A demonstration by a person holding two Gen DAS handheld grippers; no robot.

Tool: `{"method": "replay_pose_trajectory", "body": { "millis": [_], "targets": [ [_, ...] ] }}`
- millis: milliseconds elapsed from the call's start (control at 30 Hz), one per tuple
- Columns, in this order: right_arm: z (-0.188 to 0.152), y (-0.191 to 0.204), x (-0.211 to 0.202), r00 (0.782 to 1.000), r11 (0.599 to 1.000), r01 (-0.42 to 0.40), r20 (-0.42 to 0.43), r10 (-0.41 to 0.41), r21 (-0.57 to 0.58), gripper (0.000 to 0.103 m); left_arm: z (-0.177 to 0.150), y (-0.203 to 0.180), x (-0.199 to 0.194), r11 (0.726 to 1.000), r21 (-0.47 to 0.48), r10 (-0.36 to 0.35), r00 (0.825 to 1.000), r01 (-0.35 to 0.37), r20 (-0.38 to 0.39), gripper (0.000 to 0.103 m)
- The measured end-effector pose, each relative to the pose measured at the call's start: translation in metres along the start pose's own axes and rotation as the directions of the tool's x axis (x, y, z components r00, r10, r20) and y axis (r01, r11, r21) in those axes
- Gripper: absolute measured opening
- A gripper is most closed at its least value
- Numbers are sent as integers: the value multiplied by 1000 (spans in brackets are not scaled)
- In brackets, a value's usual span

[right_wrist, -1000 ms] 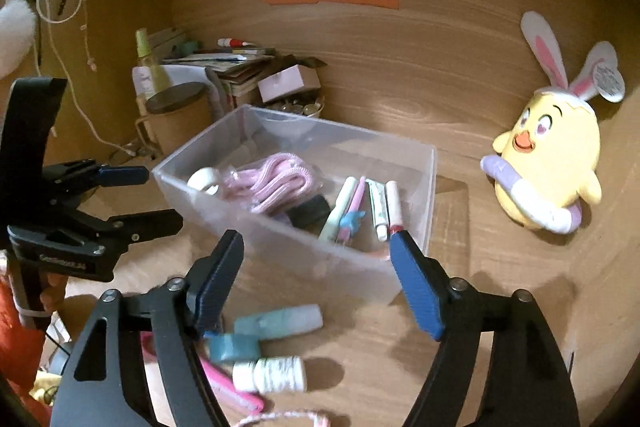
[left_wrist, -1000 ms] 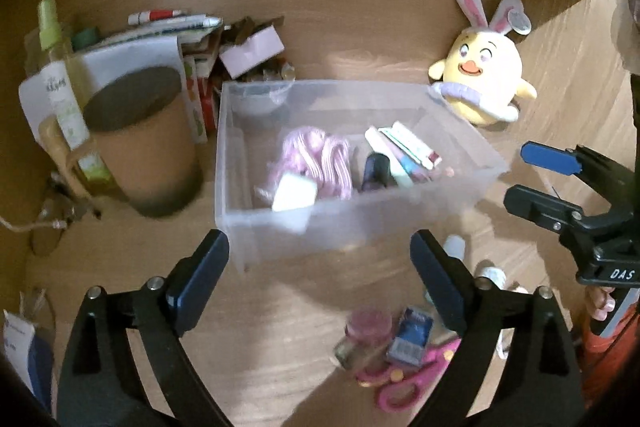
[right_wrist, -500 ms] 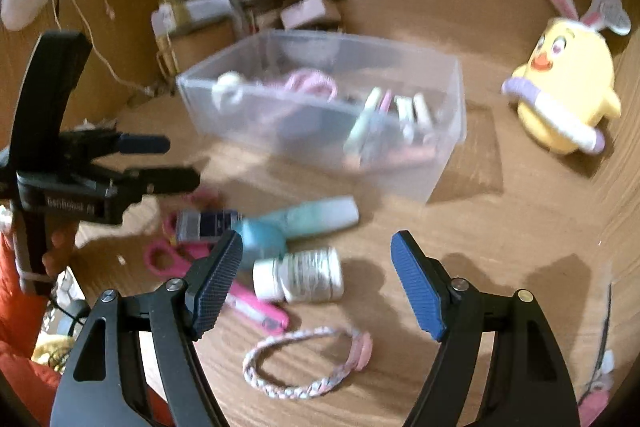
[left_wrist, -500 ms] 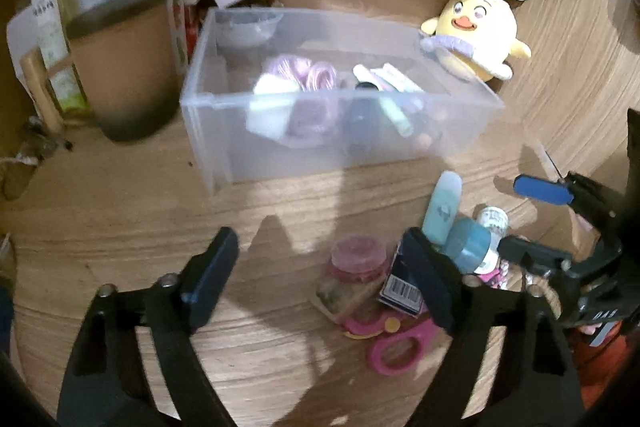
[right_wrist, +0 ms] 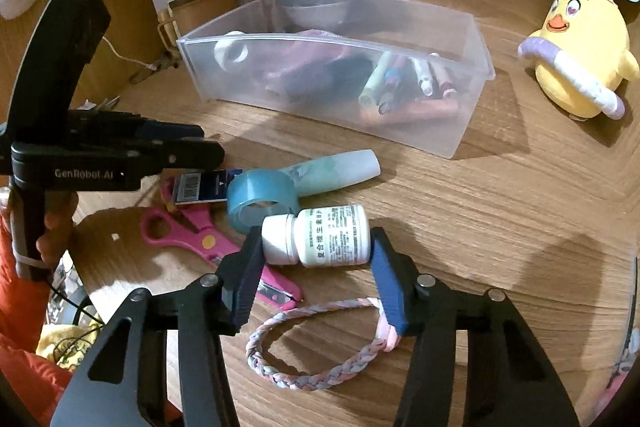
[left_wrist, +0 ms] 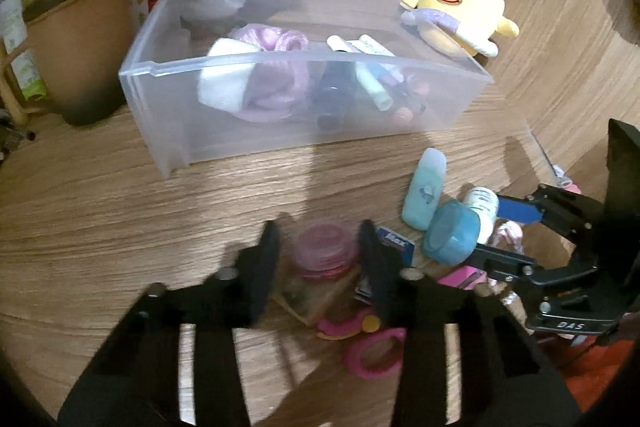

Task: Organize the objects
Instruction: 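Grasp the pink round jar with the left gripper while the right gripper grasps the white pill bottle, then carry the pink jar and pill bottle into the box and open both grippers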

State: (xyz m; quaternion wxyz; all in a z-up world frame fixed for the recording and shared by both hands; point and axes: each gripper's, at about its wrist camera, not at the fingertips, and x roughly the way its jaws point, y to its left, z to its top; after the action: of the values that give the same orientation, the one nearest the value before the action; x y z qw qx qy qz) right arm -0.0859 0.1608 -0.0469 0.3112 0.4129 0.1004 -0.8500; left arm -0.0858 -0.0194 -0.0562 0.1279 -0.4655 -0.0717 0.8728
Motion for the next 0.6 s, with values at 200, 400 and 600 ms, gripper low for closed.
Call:
{"method": "replay_pose_trajectory", "body": {
  "millis": [200,400,600],
  "targets": [
    [4,-5,-10,999,1000,22,39,-23,17,48,0,1,-8,1000,-4,24,999,-24,46,35],
    [19,-15,-32,992,996,84,99,-84,11,48,8,-2,-25,999,5,38,994,-39,107,35],
    [43,-21,-52,975,991,131,182,-130,9,48,26,-9,-48,998,15,59,979,-64,196,35]
  ]
}}
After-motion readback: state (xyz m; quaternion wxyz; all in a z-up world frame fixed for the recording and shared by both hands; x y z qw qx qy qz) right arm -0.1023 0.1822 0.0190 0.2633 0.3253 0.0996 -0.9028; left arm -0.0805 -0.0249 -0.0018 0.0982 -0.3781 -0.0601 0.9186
